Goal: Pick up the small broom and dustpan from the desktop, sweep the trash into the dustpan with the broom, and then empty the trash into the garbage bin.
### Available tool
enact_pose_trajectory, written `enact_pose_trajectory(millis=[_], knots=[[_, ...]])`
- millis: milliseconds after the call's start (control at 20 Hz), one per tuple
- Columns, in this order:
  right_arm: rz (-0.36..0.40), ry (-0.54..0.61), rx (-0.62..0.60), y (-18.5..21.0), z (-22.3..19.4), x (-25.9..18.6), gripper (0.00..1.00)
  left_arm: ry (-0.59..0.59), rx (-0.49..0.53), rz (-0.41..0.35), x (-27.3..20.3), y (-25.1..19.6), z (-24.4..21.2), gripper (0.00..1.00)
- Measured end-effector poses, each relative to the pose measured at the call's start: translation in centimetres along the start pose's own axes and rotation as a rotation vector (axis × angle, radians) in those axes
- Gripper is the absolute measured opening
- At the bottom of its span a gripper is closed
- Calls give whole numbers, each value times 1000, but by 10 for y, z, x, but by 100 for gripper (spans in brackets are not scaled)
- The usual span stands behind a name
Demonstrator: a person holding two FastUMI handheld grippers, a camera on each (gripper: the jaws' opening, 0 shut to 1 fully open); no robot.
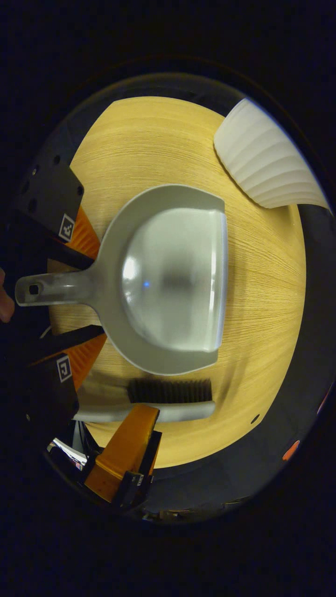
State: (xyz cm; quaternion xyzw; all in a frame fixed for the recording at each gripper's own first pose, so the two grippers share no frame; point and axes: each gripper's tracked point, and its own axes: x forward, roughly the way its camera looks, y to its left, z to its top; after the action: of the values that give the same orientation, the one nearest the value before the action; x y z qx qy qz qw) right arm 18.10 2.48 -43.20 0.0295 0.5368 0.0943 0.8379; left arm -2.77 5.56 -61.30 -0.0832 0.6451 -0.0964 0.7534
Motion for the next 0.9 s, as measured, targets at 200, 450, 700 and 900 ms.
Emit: enact_pose_trajectory(millis=[200, 450, 700, 900], knots=[[-51, -155, 19, -7, 21, -44, 97, -79, 31, -26, -22, -5, 12, 80], [-117, -359, 37, -19, 54, -92, 97, -344, 149, 45, -47, 8, 54, 95], [-154, -625, 46, -21, 99, -156, 96, -651, 106, 34, -57, 11, 100, 95], [-200, -879, 26, -23, 137, -221, 96, -883, 73, 43, -67, 45, 131, 95]])
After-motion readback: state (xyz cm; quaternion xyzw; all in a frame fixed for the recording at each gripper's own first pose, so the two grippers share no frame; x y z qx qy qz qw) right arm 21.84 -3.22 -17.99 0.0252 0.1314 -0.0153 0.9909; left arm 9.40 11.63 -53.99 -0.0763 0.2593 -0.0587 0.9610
